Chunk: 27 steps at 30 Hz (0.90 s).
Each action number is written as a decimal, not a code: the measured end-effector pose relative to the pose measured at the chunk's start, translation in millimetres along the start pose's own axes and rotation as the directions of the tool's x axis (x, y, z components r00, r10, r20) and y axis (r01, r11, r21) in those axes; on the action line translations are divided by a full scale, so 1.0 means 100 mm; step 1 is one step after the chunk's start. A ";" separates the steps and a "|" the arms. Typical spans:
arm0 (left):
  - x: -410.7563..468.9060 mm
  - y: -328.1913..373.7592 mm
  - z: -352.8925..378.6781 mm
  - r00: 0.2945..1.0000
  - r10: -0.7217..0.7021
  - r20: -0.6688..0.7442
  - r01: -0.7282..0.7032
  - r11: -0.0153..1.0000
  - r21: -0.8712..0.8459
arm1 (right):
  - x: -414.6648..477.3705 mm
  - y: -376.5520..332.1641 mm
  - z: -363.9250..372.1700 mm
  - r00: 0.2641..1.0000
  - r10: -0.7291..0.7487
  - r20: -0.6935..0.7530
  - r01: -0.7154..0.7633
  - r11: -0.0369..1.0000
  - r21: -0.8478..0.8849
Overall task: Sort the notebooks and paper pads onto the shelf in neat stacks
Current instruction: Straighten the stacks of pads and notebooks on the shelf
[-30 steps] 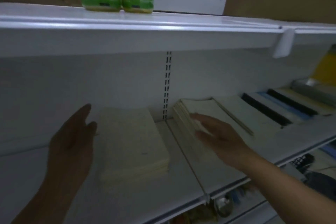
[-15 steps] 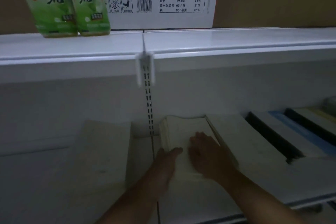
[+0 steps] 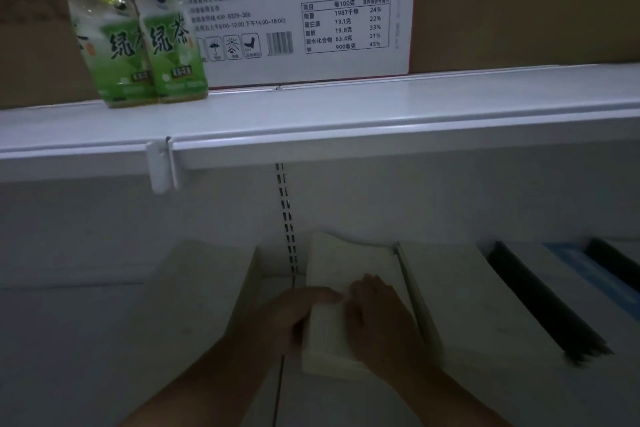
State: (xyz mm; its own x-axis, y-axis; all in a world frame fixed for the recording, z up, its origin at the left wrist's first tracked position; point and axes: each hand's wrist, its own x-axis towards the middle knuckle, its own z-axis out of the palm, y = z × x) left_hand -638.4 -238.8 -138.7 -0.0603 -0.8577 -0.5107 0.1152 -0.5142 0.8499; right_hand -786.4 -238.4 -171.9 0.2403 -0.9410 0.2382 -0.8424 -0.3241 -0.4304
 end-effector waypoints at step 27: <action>-0.32 -0.66 -0.33 0.645 0.747 -0.163 -0.702 0.663 0.261 | -0.33 0.00 -0.21 0.957 0.228 -0.178 0.035 0.519 0.854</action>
State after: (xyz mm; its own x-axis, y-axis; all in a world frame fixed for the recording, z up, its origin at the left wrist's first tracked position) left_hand -611.2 -177.0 -183.0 0.2092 -0.9356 0.2844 -0.1401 0.2592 0.9556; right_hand -804.3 -204.9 -161.4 -0.0481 -0.9573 0.2851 -0.0173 -0.2846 -0.9585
